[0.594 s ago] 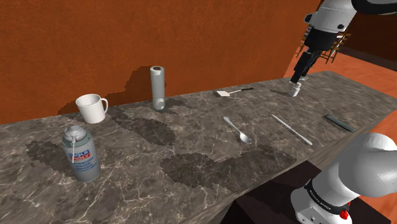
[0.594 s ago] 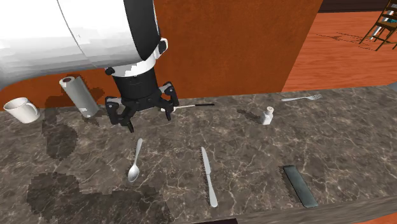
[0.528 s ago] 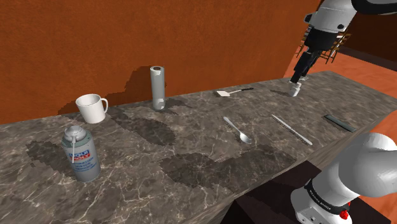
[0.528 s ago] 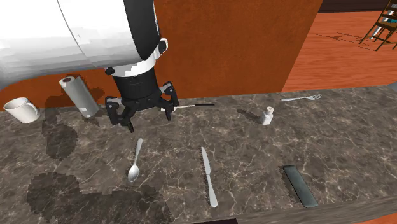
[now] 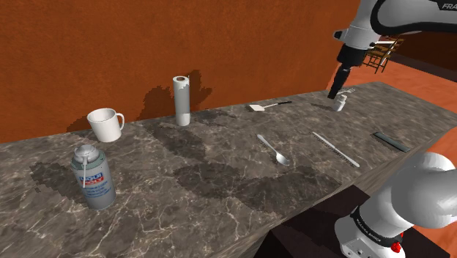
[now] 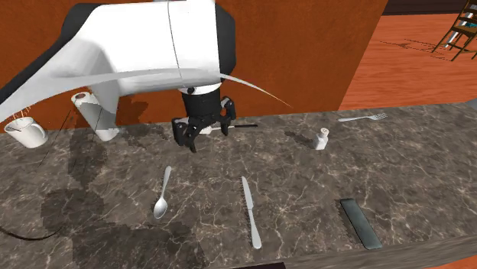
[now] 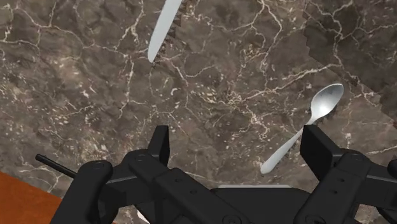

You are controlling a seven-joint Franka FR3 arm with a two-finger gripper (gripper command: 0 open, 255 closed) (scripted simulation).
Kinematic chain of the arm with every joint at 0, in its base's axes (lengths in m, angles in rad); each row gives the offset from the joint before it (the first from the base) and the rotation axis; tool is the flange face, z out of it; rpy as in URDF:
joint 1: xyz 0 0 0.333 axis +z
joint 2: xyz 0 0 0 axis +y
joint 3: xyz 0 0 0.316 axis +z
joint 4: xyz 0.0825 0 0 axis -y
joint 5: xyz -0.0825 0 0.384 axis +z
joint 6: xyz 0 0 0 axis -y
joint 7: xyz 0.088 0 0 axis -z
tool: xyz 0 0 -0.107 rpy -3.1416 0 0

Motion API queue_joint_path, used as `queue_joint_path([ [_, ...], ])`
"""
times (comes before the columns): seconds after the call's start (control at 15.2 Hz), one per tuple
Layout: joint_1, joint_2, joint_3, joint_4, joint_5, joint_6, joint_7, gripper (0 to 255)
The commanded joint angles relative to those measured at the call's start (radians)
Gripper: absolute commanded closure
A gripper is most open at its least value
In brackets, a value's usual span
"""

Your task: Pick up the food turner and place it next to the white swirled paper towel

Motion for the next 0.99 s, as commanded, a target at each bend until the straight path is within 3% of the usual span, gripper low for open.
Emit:
queue_joint_path([
  [0.0,0.015,0.056,-0.044,0.010,-0.021,0.049,-0.093,0],
  [0.46,0.073,0.288,-0.186,0.091,-0.038,0.207,-0.406,0],
  [0.92,0.121,0.573,-0.285,0.240,0.046,0.332,-0.737,0],
])
